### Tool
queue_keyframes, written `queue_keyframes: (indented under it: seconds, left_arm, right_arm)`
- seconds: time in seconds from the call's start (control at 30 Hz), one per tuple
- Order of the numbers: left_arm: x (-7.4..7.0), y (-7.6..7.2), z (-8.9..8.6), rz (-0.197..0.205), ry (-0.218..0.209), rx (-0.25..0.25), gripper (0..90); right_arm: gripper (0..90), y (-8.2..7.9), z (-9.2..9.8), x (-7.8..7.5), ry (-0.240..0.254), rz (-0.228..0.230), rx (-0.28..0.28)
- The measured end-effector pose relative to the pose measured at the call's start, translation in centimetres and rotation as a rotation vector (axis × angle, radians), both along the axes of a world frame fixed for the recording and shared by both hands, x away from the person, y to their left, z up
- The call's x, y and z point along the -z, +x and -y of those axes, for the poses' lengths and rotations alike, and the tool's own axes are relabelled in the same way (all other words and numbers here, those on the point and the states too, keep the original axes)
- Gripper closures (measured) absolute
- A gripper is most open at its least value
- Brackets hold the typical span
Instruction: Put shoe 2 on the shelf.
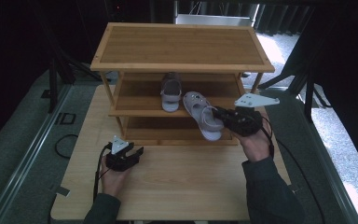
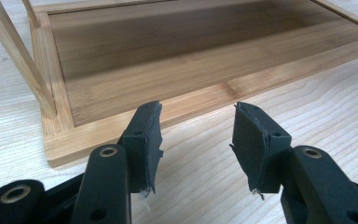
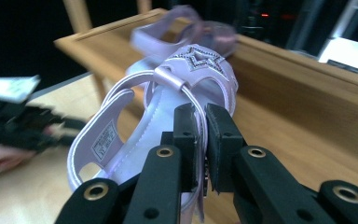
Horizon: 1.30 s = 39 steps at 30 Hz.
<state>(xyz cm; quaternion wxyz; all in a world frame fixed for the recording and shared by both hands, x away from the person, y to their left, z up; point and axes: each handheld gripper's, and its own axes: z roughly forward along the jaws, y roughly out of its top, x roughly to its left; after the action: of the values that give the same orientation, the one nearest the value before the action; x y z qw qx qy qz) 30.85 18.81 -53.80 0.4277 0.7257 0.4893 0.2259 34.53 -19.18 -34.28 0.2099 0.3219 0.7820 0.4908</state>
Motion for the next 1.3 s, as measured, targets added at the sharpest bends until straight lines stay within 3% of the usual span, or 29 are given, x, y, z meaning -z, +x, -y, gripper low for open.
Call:
queue_keyframes:
  seconds: [0.2,0.5,0.6,0.63,0.8,0.93,1.13,1.3]
  left_arm:
    - [0.0,0.0,0.0,0.002,0.0,0.0,52.5]
    - [-0.1,0.0,-0.1,0.005,-0.004,-0.002,52.4]
    - [-0.1,-0.1,-0.2,0.006,-0.005,-0.004,52.4]
    - [-0.1,-0.1,-0.2,0.006,-0.006,-0.004,52.4]
    - [-0.2,-0.1,-0.3,0.008,-0.007,-0.004,52.4]
    - [-0.2,0.0,-0.3,0.007,-0.008,-0.006,52.4]
    - [-0.1,0.0,-0.2,0.003,-0.007,-0.003,52.4]
    - [-0.1,0.0,-0.2,0.002,-0.007,-0.003,52.4]
  right_arm:
    - [83.2,2.5,-2.1,0.2,-0.024,0.013,0.154]
    - [83.2,5.7,-5.6,0.8,-0.049,0.025,0.31]
    - [83.2,6.3,-6.6,0.8,-0.053,-0.003,0.345]
    - [83.2,6.6,-6.8,0.9,-0.069,0.024,0.344]
    - [83.2,7.2,-7.9,1.3,-0.077,0.016,0.386]
    - [83.1,7.6,-8.7,1.4,-0.077,-0.022,0.398]
    - [81.4,7.7,-8.9,1.4,-0.047,-0.027,0.391]
    - [79.3,7.8,-8.8,1.4,0.011,-0.074,0.372]
